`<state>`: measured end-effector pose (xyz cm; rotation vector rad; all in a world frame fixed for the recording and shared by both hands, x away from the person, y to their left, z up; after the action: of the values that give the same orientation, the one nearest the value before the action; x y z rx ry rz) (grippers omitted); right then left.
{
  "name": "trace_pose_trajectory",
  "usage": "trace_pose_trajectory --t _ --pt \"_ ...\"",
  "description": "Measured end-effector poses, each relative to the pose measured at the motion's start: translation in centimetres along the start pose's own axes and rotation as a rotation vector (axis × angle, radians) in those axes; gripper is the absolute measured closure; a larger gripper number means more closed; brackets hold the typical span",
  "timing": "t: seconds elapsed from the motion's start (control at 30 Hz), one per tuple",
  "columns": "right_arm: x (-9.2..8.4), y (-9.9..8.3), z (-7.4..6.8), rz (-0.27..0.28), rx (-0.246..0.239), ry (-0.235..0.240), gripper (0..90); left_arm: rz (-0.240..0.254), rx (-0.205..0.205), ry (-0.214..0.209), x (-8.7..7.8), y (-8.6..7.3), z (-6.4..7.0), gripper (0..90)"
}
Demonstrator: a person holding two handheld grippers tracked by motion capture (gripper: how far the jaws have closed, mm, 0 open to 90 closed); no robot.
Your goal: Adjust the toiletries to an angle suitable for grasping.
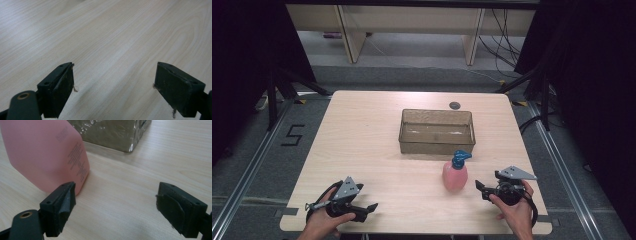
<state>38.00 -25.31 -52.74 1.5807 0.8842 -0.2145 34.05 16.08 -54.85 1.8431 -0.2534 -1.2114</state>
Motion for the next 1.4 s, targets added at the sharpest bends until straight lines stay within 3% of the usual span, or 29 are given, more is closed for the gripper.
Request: trace_pose_trajectory --t 0.13,0.23,0.27,0.43,0.47,0.57,0.6,0.63,0.73,0.83,0.9,0.93,1.03,1.1,1.37,1.4 --pt "-0.1 0.1 0.0 0.010 -0.015 -0.008 17.1 -0.001 0.002 0.000 0.0 0.0 0.0 15.4" --pt "0.0 0.0 -0.6 0.005 0.018 0.017 17.5 -0.001 0.002 0.000 0.0 0.0 0.0 15.4" --pt "0.1 0.2 -0.5 0.014 -0.011 0.018 17.6 -0.001 0.003 0.000 0.0 0.0 0.0 15.4" --pt "0.0 0.3 -0.8 0.025 -0.028 0.023 17.8 -0.002 0.003 0.000 0.0 0.0 0.0 15.4" --pt "-0.1 0.3 -1.1 0.017 -0.005 0.038 17.8 -0.002 0.004 0.000 0.0 0.0 0.0 15.4" --pt "-0.1 0.6 -1.2 0.049 -0.044 0.031 17.8 -0.001 0.003 0.000 0.0 0.0 0.0 15.4" --pt "-0.2 0.4 -1.6 0.038 -0.005 0.043 17.9 -0.001 0.002 -0.001 0.0 0.0 0.0 15.4" --pt "-0.2 0.4 -1.6 0.038 -0.005 0.043 17.9 -0.001 0.002 -0.001 0.0 0.0 0.0 15.4" --pt "-0.4 0.8 -1.7 0.062 -0.047 0.043 18.1 -0.013 0.016 -0.002 -0.1 -0.1 -0.1 15.4" --pt "-0.5 0.8 -1.9 0.064 -0.056 0.047 18.2 -0.002 0.002 -0.001 0.0 0.0 0.0 15.4" --pt "-0.5 0.8 -2.1 0.069 -0.051 0.060 18.2 -0.012 0.014 -0.002 -0.1 -0.1 -0.1 15.4" --pt "-0.6 0.6 -2.6 0.057 -0.014 0.076 18.4 -0.013 0.014 -0.002 -0.1 -0.1 -0.1 15.4" --pt "-0.7 0.7 -2.8 0.062 -0.010 0.082 19.5 -0.013 0.013 -0.002 -0.1 -0.1 -0.1 15.4" --pt "-0.8 0.9 -2.6 0.078 -0.061 0.077 19.6 -0.013 0.014 -0.003 -0.1 -0.1 -0.1 15.4" --pt "-1.0 0.9 -3.3 0.086 -0.078 0.092 19.7 -0.013 0.014 -0.002 -0.1 -0.1 -0.1 15.4" --pt "-1.1 0.9 -3.5 0.085 -0.072 0.095 19.8 -0.020 0.031 0.005 -0.1 -0.2 -0.3 15.4"
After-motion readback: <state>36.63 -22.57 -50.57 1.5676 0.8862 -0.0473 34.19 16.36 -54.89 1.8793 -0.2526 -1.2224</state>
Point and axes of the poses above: each handheld gripper's, and its own axes: x roughly forward along the jaws, y roughly out of its top, z roughly to its right, the point moved 7 cm from there along x, roughly forward along the jaws, and after that the axes turned 11 degrees about x, right-handed, at the moved point
